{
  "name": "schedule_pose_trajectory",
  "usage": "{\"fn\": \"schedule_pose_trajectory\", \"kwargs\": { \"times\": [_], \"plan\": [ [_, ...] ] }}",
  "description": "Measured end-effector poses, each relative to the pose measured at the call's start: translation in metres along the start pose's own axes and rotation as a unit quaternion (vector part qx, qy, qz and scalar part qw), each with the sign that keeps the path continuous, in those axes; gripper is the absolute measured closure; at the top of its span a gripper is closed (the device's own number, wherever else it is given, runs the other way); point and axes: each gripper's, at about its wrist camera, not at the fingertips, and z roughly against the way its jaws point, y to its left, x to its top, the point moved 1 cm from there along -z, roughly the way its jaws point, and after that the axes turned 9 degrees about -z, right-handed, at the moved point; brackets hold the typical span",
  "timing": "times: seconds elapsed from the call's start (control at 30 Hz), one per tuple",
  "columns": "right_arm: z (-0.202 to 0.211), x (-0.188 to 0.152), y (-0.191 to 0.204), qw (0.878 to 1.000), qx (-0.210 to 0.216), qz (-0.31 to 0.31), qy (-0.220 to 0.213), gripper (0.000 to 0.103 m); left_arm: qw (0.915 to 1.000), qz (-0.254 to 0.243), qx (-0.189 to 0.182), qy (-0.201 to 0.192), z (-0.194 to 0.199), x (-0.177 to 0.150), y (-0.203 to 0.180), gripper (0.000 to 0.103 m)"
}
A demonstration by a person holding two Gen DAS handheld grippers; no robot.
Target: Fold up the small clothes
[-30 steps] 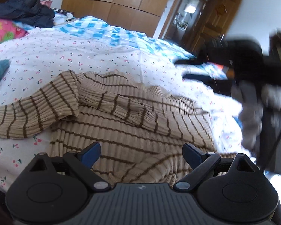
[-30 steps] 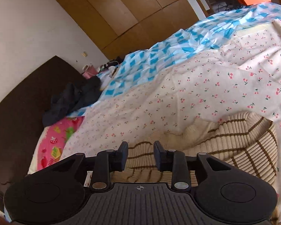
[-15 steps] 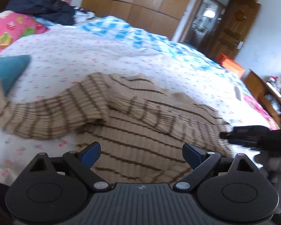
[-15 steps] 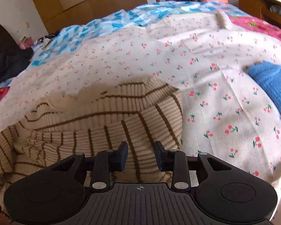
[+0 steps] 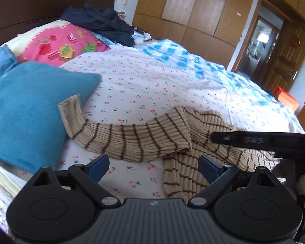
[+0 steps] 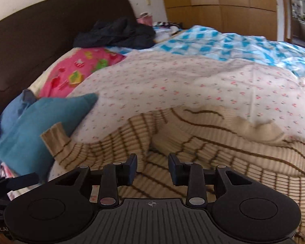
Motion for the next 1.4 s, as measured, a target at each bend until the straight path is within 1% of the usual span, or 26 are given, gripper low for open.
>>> {"fn": "schedule_pose_trajectory", "kwargs": {
  "times": [0.1,0.17,0.3,0.4,0.47,0.57,0.67,0.73,0.8,0.87,0.93,1.0,1.03,1.07,1.13,1.17,1.2,1.23,1.27,1.37,1.4],
  "plan": [
    [-0.007,-0.002,0.023,1.0,0.016,0.021,0.009,0.07,0.9997,0.014,-0.01,-0.018,0.004,-0.004,0.007,0.005],
    [-0.011,-0.003,0.031,0.999,0.018,0.028,0.016,0.069,0.9995,0.018,-0.011,-0.024,0.004,-0.005,0.009,0.005],
    [-0.015,-0.002,0.032,0.999,-0.001,0.04,0.02,0.069,0.9994,0.014,-0.014,-0.029,0.004,-0.005,0.008,0.005],
    [-0.014,-0.004,0.013,0.999,-0.028,0.024,0.014,0.069,0.999,0.011,-0.012,-0.04,0.008,-0.006,0.008,0.005],
    [-0.01,-0.008,-0.005,0.998,-0.062,0.018,0.004,0.069,0.9989,0.014,-0.014,-0.043,0.009,-0.006,0.009,0.005],
    [-0.007,-0.016,-0.035,0.994,-0.111,0.008,0.0,0.069,0.9989,0.015,-0.017,-0.041,0.006,-0.006,0.009,0.005],
    [-0.008,-0.024,-0.057,0.99,-0.138,0.008,0.006,0.069,0.9992,0.011,-0.018,-0.034,0.003,-0.006,0.007,0.005],
    [-0.014,-0.027,-0.062,0.99,-0.139,0.018,0.01,0.069,0.9993,0.009,-0.017,-0.031,0.001,-0.006,0.006,0.005],
    [-0.021,-0.028,-0.059,0.99,-0.136,0.034,0.009,0.069,0.9994,0.008,-0.015,-0.03,0.0,-0.006,0.005,0.005],
    [-0.028,-0.027,-0.048,0.99,-0.129,0.061,0.001,0.067,0.9995,0.007,-0.013,-0.027,0.0,-0.006,0.005,0.005],
    [-0.038,-0.023,-0.034,0.989,-0.114,0.09,-0.008,0.064,0.9996,0.005,-0.013,-0.024,-0.001,-0.006,0.005,0.005],
    [-0.049,-0.019,-0.023,0.988,-0.103,0.116,-0.014,0.063,0.9997,0.003,-0.013,-0.021,-0.002,-0.006,0.004,0.005],
    [-0.056,-0.018,-0.019,0.986,-0.102,0.13,-0.014,0.063,0.9997,0.001,-0.013,-0.02,-0.003,-0.006,0.003,0.005],
    [-0.067,-0.017,-0.014,0.983,-0.112,0.147,-0.011,0.063,0.9997,-0.001,-0.013,-0.019,-0.003,-0.006,0.003,0.005],
    [-0.086,-0.015,-0.012,0.978,-0.13,0.162,-0.003,0.068,0.9997,-0.003,-0.013,-0.019,-0.004,-0.006,0.002,0.005],
    [-0.092,-0.013,-0.014,0.979,-0.132,0.155,0.001,0.073,0.9997,-0.003,-0.012,-0.019,-0.004,-0.007,0.002,0.005],
    [-0.094,-0.01,-0.014,0.981,-0.131,0.143,0.001,0.085,0.9997,-0.003,-0.012,-0.019,-0.003,-0.007,0.002,0.005],
    [-0.093,-0.007,-0.012,0.983,-0.128,0.132,0.0,0.094,0.9997,-0.002,-0.013,-0.019,-0.004,-0.007,0.002,0.005],
    [-0.091,-0.004,-0.01,0.984,-0.124,0.126,-0.007,0.096,0.9997,-0.001,-0.014,-0.019,-0.004,-0.006,0.003,0.005],
    [-0.084,0.002,-0.001,0.985,-0.113,0.124,-0.039,0.096,0.9997,-0.001,-0.015,-0.017,-0.004,-0.006,0.002,0.005],
    [-0.087,0.001,0.0,0.983,-0.119,0.133,-0.035,0.096,0.9997,-0.001,-0.015,-0.019,-0.004,-0.006,0.002,0.005]
  ]
}}
